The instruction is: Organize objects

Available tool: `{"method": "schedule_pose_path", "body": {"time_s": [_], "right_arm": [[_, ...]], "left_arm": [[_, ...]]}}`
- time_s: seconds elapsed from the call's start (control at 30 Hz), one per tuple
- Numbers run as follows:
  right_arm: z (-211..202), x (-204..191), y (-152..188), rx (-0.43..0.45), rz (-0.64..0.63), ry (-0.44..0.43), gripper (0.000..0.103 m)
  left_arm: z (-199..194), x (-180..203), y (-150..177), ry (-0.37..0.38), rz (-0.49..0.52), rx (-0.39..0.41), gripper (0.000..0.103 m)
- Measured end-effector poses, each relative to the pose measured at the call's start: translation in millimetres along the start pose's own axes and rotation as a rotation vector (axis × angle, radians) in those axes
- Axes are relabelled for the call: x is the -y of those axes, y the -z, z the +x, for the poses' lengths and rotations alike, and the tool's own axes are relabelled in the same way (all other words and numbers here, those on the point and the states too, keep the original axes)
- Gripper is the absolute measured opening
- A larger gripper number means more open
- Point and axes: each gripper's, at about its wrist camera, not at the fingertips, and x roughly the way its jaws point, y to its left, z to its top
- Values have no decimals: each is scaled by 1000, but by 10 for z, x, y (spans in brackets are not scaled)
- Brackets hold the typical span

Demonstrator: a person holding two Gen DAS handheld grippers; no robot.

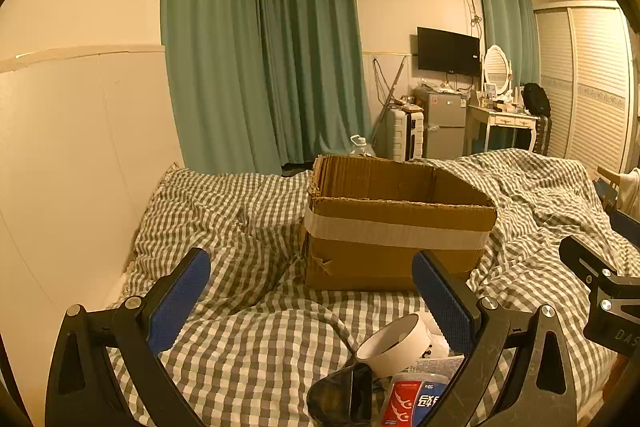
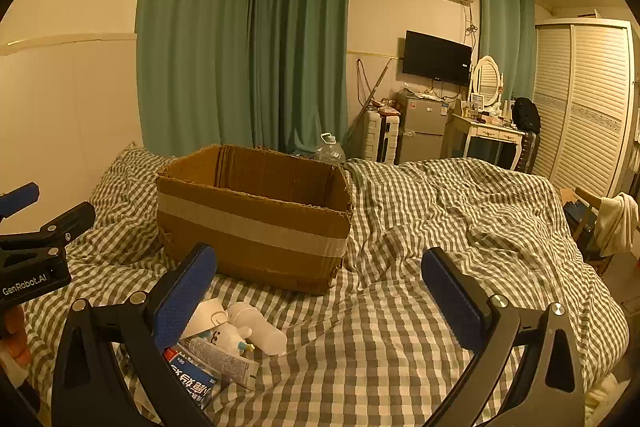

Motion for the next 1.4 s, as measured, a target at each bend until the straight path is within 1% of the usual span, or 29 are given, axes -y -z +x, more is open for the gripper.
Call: {"method": "schedule_pose_path", "body": {"time_s": [0.17,0.37,0.53,0.73,0.87,0.93,1.13,1.4], "right_arm": [[11,-9,-5,-1,1,1,103],[14,-20,2,-4,2,-3,103],[0,-17,2,-1,4,-6,103],[2,-21,1,-7,7,-11,103],[4,-32,-2,-8,5,-14,103],[5,-31,-1,-8,6,-13,103],[-6,-42,1,-5,7,-13,103],[-31,-41,-12,-7,9,-19,103]], "left_arm": [[-2,-32,-5,5,-28,1,103],[7,-18,4,10,-25,-5,103],[-9,8,18,16,-10,6,103],[-21,2,20,70,-24,17,103],[-48,32,10,49,0,48,103],[-41,41,3,37,4,52,103],[33,24,15,53,-2,1,103],[38,8,31,24,6,0,103]]}}
